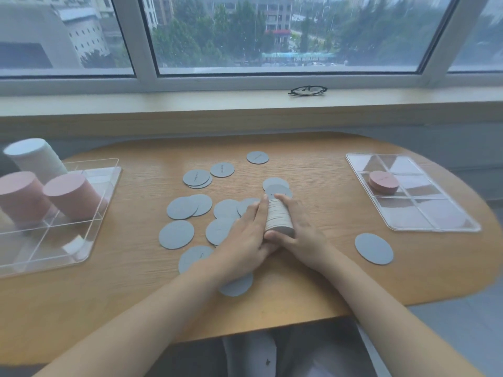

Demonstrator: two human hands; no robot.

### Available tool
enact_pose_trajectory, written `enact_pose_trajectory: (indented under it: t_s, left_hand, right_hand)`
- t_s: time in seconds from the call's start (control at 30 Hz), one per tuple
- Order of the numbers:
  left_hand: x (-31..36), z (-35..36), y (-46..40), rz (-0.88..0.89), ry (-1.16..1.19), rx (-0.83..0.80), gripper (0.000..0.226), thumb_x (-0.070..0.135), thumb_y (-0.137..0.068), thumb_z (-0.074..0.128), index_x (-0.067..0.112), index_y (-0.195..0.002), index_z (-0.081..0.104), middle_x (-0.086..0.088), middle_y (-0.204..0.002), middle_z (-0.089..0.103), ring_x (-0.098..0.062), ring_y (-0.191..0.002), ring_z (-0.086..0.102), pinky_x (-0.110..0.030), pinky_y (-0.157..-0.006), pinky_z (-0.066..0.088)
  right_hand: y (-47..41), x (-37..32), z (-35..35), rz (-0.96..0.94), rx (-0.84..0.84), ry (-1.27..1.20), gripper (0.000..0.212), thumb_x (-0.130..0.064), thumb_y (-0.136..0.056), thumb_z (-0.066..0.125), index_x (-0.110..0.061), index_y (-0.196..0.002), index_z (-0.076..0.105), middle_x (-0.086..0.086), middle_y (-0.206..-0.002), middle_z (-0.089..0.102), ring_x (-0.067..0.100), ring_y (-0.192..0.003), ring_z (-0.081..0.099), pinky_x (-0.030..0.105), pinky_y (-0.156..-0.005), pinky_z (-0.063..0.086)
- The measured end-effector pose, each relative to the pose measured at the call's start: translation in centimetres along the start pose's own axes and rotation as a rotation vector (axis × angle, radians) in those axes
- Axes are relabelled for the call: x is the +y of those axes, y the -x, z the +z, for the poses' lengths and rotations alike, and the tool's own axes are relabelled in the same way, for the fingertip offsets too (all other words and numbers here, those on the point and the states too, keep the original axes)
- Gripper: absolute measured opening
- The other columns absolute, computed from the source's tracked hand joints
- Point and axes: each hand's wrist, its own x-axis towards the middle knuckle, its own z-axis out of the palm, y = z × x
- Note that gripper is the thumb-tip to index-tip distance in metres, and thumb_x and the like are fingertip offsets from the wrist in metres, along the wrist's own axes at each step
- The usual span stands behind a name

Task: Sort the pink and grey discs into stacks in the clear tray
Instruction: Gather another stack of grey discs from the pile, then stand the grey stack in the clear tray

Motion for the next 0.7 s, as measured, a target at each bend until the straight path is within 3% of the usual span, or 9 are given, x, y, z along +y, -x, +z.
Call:
enact_pose_trajectory:
  t_s: [0.1,0.2,0.37,0.47,0.53,0.6,0.7]
  left_hand:
    - [-0.3,-0.2,-0.2,0.008,-0.011,0.031,0.081,0.047,-0.097,0.045,0.021,-0.161,0.001,0.004,-0.158,0.019,-0.024,-0.138,0.035,-0.038,-0.115,0.029]
    - [-0.7,-0.2,-0.1,0.022,0.014,0.058,0.079,0.036,-0.095,0.049,0.021,-0.161,0.008,0.004,-0.156,0.026,-0.021,-0.138,0.037,-0.039,-0.116,0.031]
    - [-1.2,0.2,-0.2,0.067,-0.055,0.013,0.081,0.039,-0.103,0.045,0.023,-0.159,-0.011,0.007,-0.162,0.012,-0.015,-0.145,0.022,-0.030,-0.117,0.022]
    - [-0.9,-0.3,-0.3,0.100,-0.109,-0.003,0.082,0.036,-0.104,0.047,0.021,-0.159,-0.013,0.005,-0.161,0.013,-0.015,-0.141,0.024,-0.027,-0.114,0.022]
    - [-0.9,-0.2,-0.1,0.107,-0.079,0.020,0.082,0.032,-0.103,0.049,0.023,-0.160,-0.010,0.006,-0.159,0.017,-0.016,-0.139,0.030,-0.029,-0.114,0.025]
    - [-1.1,0.0,0.1,0.081,0.015,0.037,0.083,0.030,-0.102,0.052,0.028,-0.160,-0.007,0.010,-0.158,0.019,-0.015,-0.138,0.033,-0.031,-0.115,0.028]
    - [-1.1,-0.2,0.3,0.038,0.163,0.053,0.082,0.034,-0.097,0.055,0.032,-0.160,0.002,0.013,-0.151,0.027,-0.007,-0.135,0.036,-0.027,-0.113,0.031]
  right_hand:
    - [0.0,0.2,-0.4,-0.002,-0.022,0.021,0.092,-0.065,-0.075,0.062,-0.026,-0.151,0.027,-0.015,-0.135,0.034,0.004,-0.131,0.033,0.026,-0.112,0.027]
    - [0.6,0.8,-0.8,-0.085,-0.007,0.056,0.090,-0.069,-0.079,0.054,-0.029,-0.153,0.020,-0.016,-0.144,0.027,-0.003,-0.139,0.023,0.014,-0.114,0.016]
    - [0.6,1.5,-0.8,-0.108,-0.070,0.176,0.089,-0.066,-0.084,0.044,-0.032,-0.155,0.002,-0.020,-0.152,0.012,-0.009,-0.141,0.007,0.003,-0.109,0.002]
    - [0.6,1.6,-1.2,-0.104,-0.096,0.160,0.089,-0.067,-0.083,0.046,-0.038,-0.152,-0.003,-0.023,-0.154,0.008,-0.011,-0.142,0.003,0.003,-0.109,0.001]
    - [1.0,1.6,-1.6,-0.126,-0.100,0.112,0.090,-0.061,-0.084,0.053,-0.036,-0.155,0.003,-0.023,-0.157,0.009,-0.007,-0.146,0.005,0.009,-0.114,0.008]
    - [1.4,1.8,-1.9,-0.167,-0.057,0.042,0.082,-0.039,-0.086,0.059,-0.024,-0.156,0.019,-0.012,-0.156,0.024,0.008,-0.148,0.021,0.028,-0.120,0.023]
    - [1.6,1.6,-2.2,-0.187,0.047,-0.066,0.066,-0.018,-0.087,0.064,-0.021,-0.148,0.039,-0.006,-0.146,0.046,0.017,-0.138,0.043,0.046,-0.112,0.037]
